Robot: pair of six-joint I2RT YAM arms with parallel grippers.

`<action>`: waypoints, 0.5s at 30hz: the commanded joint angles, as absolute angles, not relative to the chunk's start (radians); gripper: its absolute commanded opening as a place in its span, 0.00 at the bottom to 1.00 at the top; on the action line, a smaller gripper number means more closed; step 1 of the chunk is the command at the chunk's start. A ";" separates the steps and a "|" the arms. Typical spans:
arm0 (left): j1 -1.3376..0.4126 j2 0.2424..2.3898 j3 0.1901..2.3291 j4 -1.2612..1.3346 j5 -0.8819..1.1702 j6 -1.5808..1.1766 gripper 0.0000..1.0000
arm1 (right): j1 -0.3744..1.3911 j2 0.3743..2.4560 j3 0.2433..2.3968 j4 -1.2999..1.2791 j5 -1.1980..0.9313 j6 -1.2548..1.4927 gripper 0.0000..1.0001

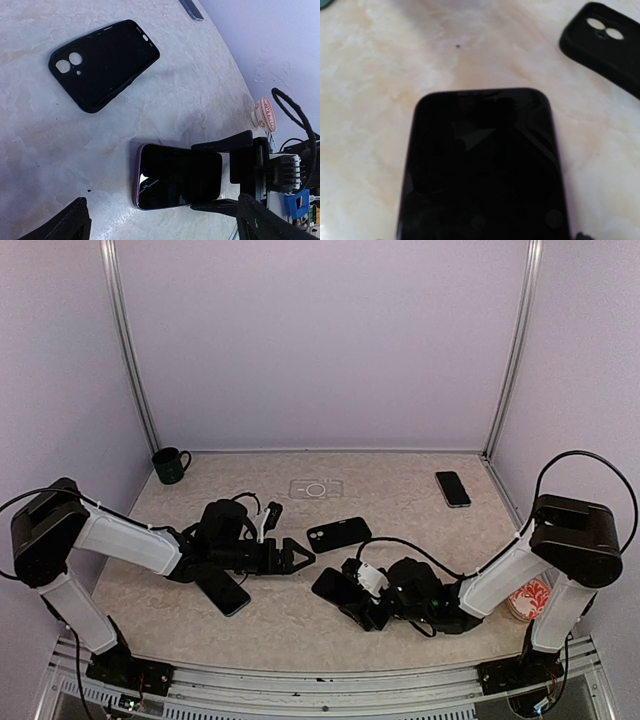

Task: Put the phone into the phone case
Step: Pick up the phone at the center of the board.

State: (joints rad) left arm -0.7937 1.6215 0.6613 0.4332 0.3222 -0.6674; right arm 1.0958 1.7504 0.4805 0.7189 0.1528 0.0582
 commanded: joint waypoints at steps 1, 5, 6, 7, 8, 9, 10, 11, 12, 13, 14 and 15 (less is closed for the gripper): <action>-0.784 1.670 0.655 0.509 0.365 -0.678 0.99 | 1.122 1.704 0.502 0.699 0.150 0.025 0.60; -0.781 1.707 0.658 0.543 0.393 -0.691 0.98 | 1.132 1.677 0.508 0.695 0.155 0.014 0.60; -0.779 1.716 0.659 0.548 0.399 -0.693 0.98 | 1.133 1.668 0.508 0.694 0.156 0.013 0.60; -0.779 1.724 0.661 0.552 0.403 -0.693 0.98 | 1.135 1.658 0.509 0.693 0.156 0.011 0.60; -0.778 1.728 0.661 0.557 0.407 -0.695 0.97 | 1.135 1.647 0.508 0.693 0.155 0.011 0.60; -0.777 1.734 0.661 0.561 0.412 -0.696 0.97 | 1.136 1.633 0.508 0.692 0.152 0.010 0.60; -0.776 1.740 0.661 0.568 0.418 -0.697 0.97 | 1.137 1.623 0.508 0.692 0.150 0.011 0.60; -0.775 1.743 0.661 0.574 0.423 -0.699 0.97 | 1.138 1.613 0.509 0.690 0.148 0.011 0.60; -0.775 1.748 0.660 0.583 0.430 -0.700 0.97 | 1.140 1.605 0.510 0.687 0.148 0.011 0.60; -0.774 1.752 0.660 0.590 0.436 -0.702 0.96 | 1.140 1.596 0.512 0.685 0.147 0.011 0.60; -0.773 1.755 0.658 0.598 0.444 -0.704 0.96 | 1.142 1.589 0.514 0.683 0.145 0.011 0.60; -0.772 1.759 0.656 0.610 0.452 -0.707 0.96 | 1.142 1.582 0.516 0.679 0.144 0.011 0.60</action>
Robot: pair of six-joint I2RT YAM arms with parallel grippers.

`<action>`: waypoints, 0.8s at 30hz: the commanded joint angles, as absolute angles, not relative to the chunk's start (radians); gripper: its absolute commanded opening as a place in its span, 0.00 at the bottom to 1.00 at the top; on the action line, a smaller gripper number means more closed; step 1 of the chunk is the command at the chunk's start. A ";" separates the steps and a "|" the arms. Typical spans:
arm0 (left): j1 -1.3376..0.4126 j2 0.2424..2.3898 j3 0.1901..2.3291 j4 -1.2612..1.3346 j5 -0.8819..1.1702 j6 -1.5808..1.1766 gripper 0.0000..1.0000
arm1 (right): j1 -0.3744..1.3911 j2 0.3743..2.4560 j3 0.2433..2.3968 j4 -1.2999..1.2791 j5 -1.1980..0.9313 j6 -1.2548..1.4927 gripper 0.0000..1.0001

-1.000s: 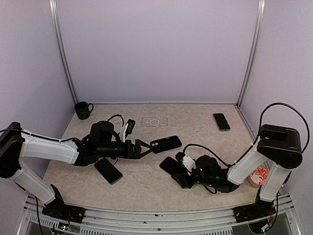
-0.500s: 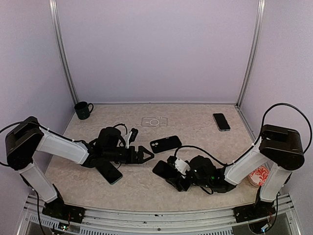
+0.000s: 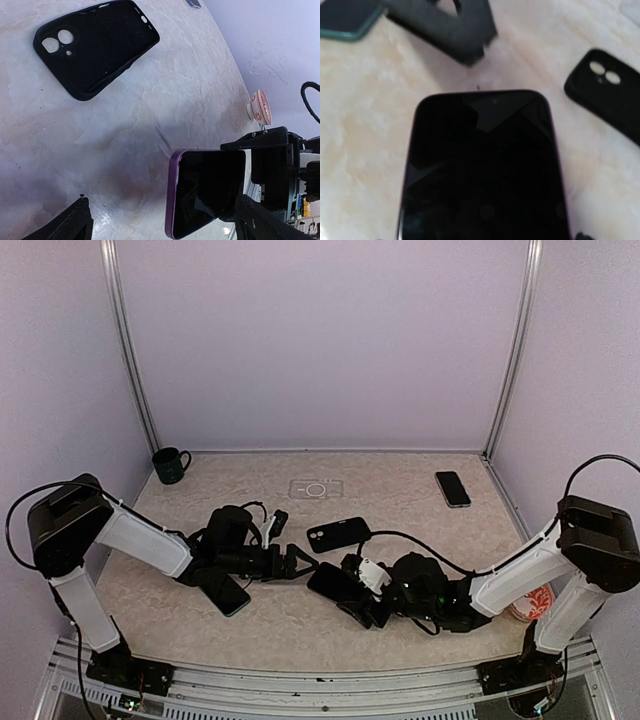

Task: Put the phone into the phone case
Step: Pick up the phone at the center of the board, then pass from the right arm to the left

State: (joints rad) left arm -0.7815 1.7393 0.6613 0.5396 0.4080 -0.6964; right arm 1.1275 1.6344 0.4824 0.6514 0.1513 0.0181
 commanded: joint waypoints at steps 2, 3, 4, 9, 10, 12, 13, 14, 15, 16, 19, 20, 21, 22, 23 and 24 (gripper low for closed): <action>-0.770 1.765 0.652 0.635 0.479 -0.717 0.95 | 1.147 1.574 0.523 0.671 0.144 -0.023 0.60; -0.770 1.768 0.649 0.651 0.496 -0.722 0.94 | 1.149 1.573 0.528 0.667 0.145 -0.026 0.60; -0.769 1.770 0.646 0.670 0.513 -0.729 0.94 | 1.151 1.572 0.532 0.663 0.146 -0.027 0.60; -0.770 1.775 0.638 0.750 0.586 -0.754 0.91 | 1.162 1.570 0.544 0.654 0.148 -0.035 0.60; -0.769 1.775 0.638 0.755 0.595 -0.756 0.91 | 1.165 1.568 0.547 0.653 0.148 -0.035 0.60; -0.769 1.775 0.639 0.762 0.611 -0.758 0.91 | 1.169 1.563 0.552 0.652 0.151 -0.038 0.60; -0.769 1.778 0.640 0.764 0.621 -0.759 0.91 | 1.173 1.560 0.554 0.651 0.150 -0.040 0.60; -0.769 1.779 0.642 0.763 0.627 -0.758 0.91 | 1.176 1.557 0.556 0.650 0.151 -0.043 0.60; -0.769 1.782 0.644 0.762 0.636 -0.759 0.90 | 1.177 1.555 0.560 0.648 0.153 -0.046 0.60; -0.769 1.785 0.646 0.762 0.644 -0.762 0.90 | 1.179 1.552 0.563 0.645 0.155 -0.049 0.60; -0.769 1.795 0.648 0.776 0.667 -0.775 0.89 | 1.186 1.545 0.569 0.643 0.163 -0.059 0.60; -0.769 1.799 0.647 0.786 0.676 -0.780 0.88 | 1.188 1.545 0.569 0.644 0.165 -0.062 0.60; -0.769 1.801 0.645 0.795 0.683 -0.786 0.88 | 1.190 1.545 0.569 0.646 0.167 -0.068 0.60; -0.770 1.803 0.644 0.806 0.690 -0.793 0.87 | 1.191 1.546 0.569 0.648 0.169 -0.070 0.60; -0.769 1.805 0.639 0.823 0.695 -0.800 0.86 | 1.192 1.549 0.570 0.649 0.168 -0.074 0.60; -0.769 1.806 0.638 0.833 0.702 -0.806 0.86 | 1.194 1.555 0.571 0.650 0.168 -0.077 0.60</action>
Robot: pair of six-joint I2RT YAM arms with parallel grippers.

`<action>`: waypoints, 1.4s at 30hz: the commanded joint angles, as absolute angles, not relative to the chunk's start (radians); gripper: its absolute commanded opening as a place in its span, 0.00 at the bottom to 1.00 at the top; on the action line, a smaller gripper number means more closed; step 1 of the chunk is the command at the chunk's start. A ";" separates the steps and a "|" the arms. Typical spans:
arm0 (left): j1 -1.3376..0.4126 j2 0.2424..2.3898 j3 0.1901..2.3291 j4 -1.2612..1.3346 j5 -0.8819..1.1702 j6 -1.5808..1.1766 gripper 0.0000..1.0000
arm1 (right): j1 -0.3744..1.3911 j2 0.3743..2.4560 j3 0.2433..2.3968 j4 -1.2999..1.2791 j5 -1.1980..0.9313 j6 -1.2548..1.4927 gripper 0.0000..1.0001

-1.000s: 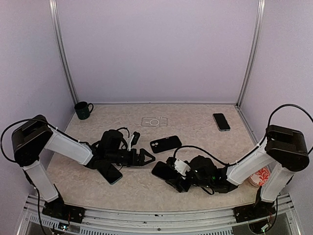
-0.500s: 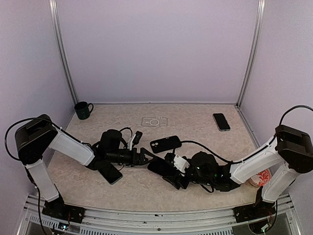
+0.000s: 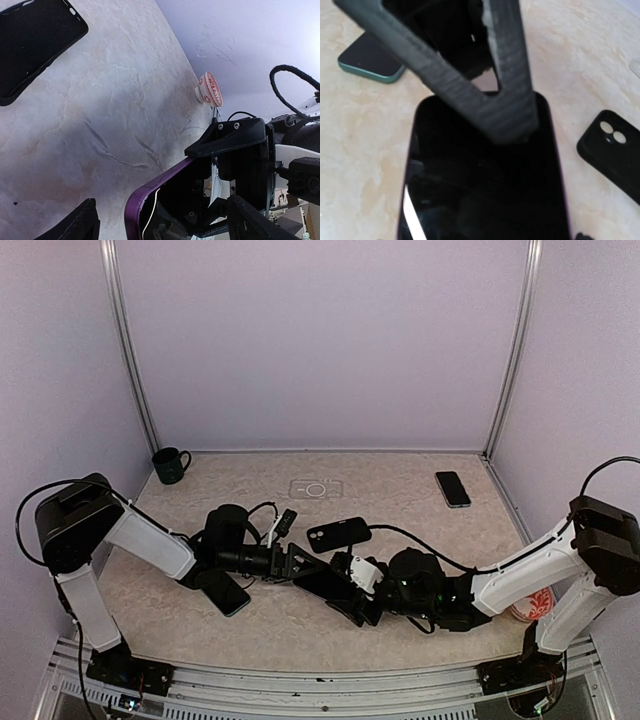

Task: Put the phone into the phone case
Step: Pass from the right arm to the left

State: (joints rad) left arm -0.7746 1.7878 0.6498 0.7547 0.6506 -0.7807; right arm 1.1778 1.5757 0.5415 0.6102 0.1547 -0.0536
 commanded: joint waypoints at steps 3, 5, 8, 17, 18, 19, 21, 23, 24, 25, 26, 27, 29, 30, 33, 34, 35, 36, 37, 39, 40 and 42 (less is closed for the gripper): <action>-0.770 1.809 0.635 0.863 0.722 -0.822 0.83 | 1.198 1.568 0.571 0.658 0.172 -0.083 0.60; -0.771 1.809 0.634 0.886 0.738 -0.834 0.81 | 1.199 1.574 0.569 0.668 0.177 -0.087 0.60; -0.774 1.807 0.632 0.907 0.756 -0.848 0.76 | 1.202 1.583 0.570 0.675 0.189 -0.091 0.60; -0.784 1.805 0.638 0.921 0.774 -0.859 0.59 | 1.207 1.581 0.571 0.676 0.231 -0.118 0.61; -0.786 1.806 0.638 0.923 0.775 -0.860 0.57 | 1.208 1.582 0.572 0.676 0.234 -0.123 0.61; -0.787 1.809 0.639 0.925 0.777 -0.861 0.56 | 1.209 1.583 0.572 0.675 0.236 -0.125 0.61; -0.788 1.812 0.640 0.926 0.777 -0.863 0.53 | 1.210 1.586 0.572 0.675 0.239 -0.128 0.61; -0.788 1.813 0.640 0.928 0.776 -0.865 0.48 | 1.213 1.586 0.572 0.676 0.244 -0.129 0.61; -0.788 1.814 0.639 0.929 0.777 -0.866 0.46 | 1.213 1.587 0.572 0.676 0.246 -0.130 0.61; -0.789 1.814 0.640 0.930 0.777 -0.867 0.45 | 1.215 1.589 0.572 0.677 0.249 -0.130 0.61; -0.790 1.815 0.640 0.931 0.777 -0.867 0.44 | 1.215 1.588 0.571 0.678 0.250 -0.130 0.61; -0.790 1.817 0.639 0.933 0.778 -0.868 0.43 | 1.216 1.588 0.571 0.679 0.252 -0.131 0.61; -0.790 1.819 0.640 0.934 0.779 -0.870 0.38 | 1.216 1.587 0.567 0.681 0.256 -0.133 0.61; -0.790 1.819 0.640 0.936 0.779 -0.870 0.36 | 1.216 1.586 0.565 0.684 0.258 -0.135 0.61; -0.790 1.820 0.640 0.941 0.782 -0.871 0.29 | 1.218 1.584 0.560 0.686 0.268 -0.142 0.62; -0.790 1.820 0.640 0.944 0.784 -0.874 0.27 | 1.218 1.584 0.559 0.688 0.271 -0.145 0.62; -0.790 1.821 0.640 0.947 0.785 -0.875 0.26 | 1.218 1.582 0.558 0.690 0.273 -0.148 0.62; -0.790 1.822 0.640 0.951 0.787 -0.878 0.21 | 1.218 1.581 0.557 0.690 0.275 -0.150 0.62; -0.790 1.824 0.641 0.955 0.791 -0.882 0.18 | 1.218 1.579 0.556 0.691 0.278 -0.152 0.62; -0.791 1.827 0.641 0.963 0.797 -0.889 0.13 | 1.218 1.577 0.553 0.695 0.282 -0.156 0.63; -0.791 1.828 0.642 0.969 0.800 -0.891 0.11 | 1.218 1.576 0.552 0.697 0.283 -0.158 0.63; -0.792 1.830 0.641 0.978 0.807 -0.898 0.08 | 1.218 1.577 0.552 0.701 0.286 -0.162 0.63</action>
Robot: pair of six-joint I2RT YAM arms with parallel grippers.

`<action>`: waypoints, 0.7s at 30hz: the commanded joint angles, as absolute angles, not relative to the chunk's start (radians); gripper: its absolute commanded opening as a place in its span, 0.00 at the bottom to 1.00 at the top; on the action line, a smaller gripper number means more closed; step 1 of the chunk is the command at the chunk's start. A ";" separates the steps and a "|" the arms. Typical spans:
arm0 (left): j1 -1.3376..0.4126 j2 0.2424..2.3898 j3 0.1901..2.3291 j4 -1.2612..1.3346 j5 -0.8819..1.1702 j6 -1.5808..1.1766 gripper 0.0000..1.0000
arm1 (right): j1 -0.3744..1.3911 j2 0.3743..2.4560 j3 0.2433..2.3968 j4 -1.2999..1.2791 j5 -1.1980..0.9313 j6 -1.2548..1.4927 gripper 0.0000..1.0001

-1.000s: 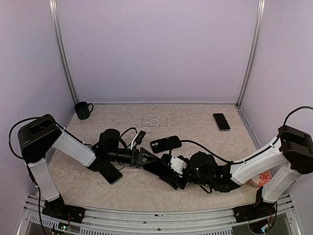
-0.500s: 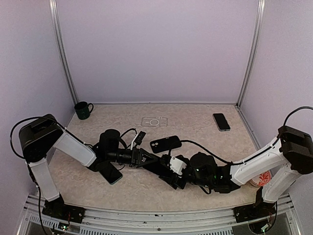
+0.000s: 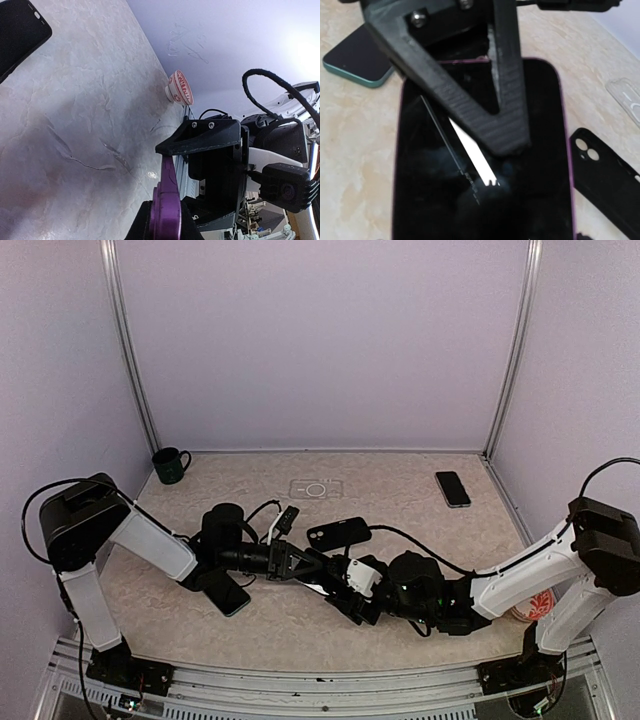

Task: Put the phone into the phone case
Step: Pass from the right arm to the left

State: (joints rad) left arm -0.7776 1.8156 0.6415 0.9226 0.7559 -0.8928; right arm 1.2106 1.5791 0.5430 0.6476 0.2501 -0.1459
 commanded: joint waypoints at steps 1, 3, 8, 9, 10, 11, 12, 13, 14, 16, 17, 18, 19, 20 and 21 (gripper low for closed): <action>-0.792 1.830 0.641 0.982 0.808 -0.900 0.08 | 1.218 1.578 0.552 0.700 0.289 -0.164 0.63; -0.792 1.830 0.640 0.987 0.811 -0.903 0.07 | 1.219 1.581 0.552 0.701 0.292 -0.166 0.63; -0.791 1.823 0.637 1.001 0.815 -0.914 0.00 | 1.219 1.583 0.553 0.705 0.311 -0.162 0.72; -0.790 1.820 0.636 1.004 0.813 -0.914 0.00 | 1.219 1.577 0.552 0.704 0.316 -0.155 0.75; -0.790 1.816 0.633 1.005 0.812 -0.917 0.00 | 1.220 1.563 0.548 0.704 0.316 -0.148 0.79; -0.789 1.810 0.631 1.006 0.809 -0.915 0.00 | 1.220 1.545 0.540 0.705 0.311 -0.141 0.84; -0.789 1.804 0.627 1.007 0.804 -0.914 0.00 | 1.219 1.522 0.533 0.710 0.302 -0.136 0.91; -0.787 1.794 0.624 1.007 0.801 -0.909 0.00 | 1.219 1.500 0.526 0.710 0.290 -0.131 0.98; -0.787 1.784 0.621 1.007 0.796 -0.904 0.00 | 1.218 1.476 0.523 0.703 0.281 -0.124 0.99; -0.786 1.760 0.614 1.001 0.787 -0.889 0.00 | 1.217 1.434 0.519 0.684 0.269 -0.110 1.00; -0.785 1.752 0.612 0.995 0.780 -0.881 0.00 | 1.215 1.412 0.519 0.675 0.264 -0.099 1.00; -0.785 1.740 0.611 0.991 0.775 -0.872 0.00 | 1.213 1.393 0.516 0.668 0.259 -0.086 0.99; -0.787 1.730 0.609 0.987 0.770 -0.865 0.00 | 1.209 1.370 0.514 0.663 0.251 -0.070 0.99; -0.787 1.714 0.605 0.985 0.762 -0.858 0.00 | 1.203 1.337 0.506 0.663 0.231 -0.054 0.99; -0.786 1.701 0.602 0.984 0.758 -0.852 0.00 | 1.195 1.313 0.496 0.668 0.209 -0.032 0.99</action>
State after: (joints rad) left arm -0.7818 1.7779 0.6064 0.9443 0.7654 -0.8925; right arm 1.2098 1.4021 0.5243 0.6556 0.2634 -0.1089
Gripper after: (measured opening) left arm 0.115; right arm 0.994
